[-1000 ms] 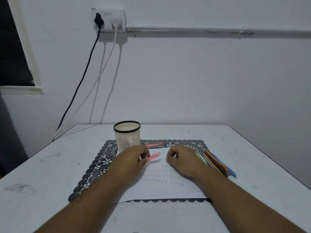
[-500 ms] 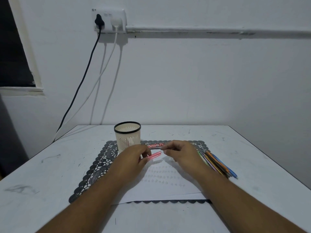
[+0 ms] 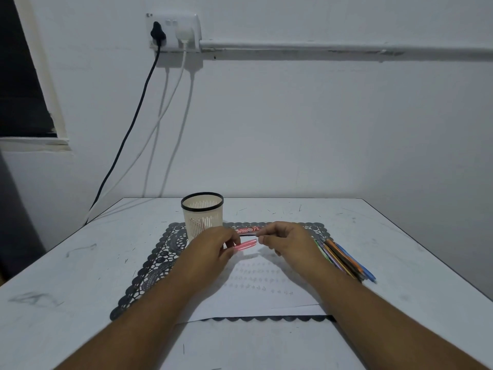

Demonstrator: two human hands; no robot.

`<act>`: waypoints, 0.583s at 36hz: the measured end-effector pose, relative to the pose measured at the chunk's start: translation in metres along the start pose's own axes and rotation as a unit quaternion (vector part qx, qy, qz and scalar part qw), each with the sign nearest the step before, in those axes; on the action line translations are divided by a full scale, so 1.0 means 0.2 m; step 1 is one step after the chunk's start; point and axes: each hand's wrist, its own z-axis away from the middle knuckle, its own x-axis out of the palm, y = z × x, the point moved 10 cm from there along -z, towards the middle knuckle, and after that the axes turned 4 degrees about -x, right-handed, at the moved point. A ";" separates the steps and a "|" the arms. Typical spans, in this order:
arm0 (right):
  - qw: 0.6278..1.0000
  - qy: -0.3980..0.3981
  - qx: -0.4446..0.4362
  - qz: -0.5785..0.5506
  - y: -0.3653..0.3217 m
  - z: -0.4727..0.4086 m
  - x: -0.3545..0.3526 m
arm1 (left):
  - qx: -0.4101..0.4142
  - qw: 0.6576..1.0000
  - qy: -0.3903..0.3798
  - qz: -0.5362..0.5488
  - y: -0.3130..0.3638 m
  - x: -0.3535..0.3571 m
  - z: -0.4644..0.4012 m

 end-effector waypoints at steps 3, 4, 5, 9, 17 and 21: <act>1.000 0.006 0.002 -0.003 0.01 0.00 -0.01 | 0.011 1.000 0.005 -0.011 0.01 0.00 0.00; 1.000 0.008 0.001 -0.002 0.01 -0.01 -0.01 | 0.015 1.000 0.009 -0.013 0.01 -0.01 0.00; 1.000 0.008 -0.002 0.003 0.01 -0.01 -0.01 | 0.017 1.000 0.012 -0.012 0.01 -0.01 0.00; 0.999 0.003 -0.026 0.044 -0.02 0.00 0.01 | 0.029 0.999 0.021 -0.017 0.03 -0.03 0.00; 0.995 -0.007 -0.055 0.086 -0.03 -0.02 0.00 | 0.038 0.999 0.025 -0.015 0.04 -0.04 0.00; 0.999 -0.005 -0.034 0.025 -0.01 -0.03 0.00 | 0.047 0.998 0.028 -0.003 0.04 -0.05 0.00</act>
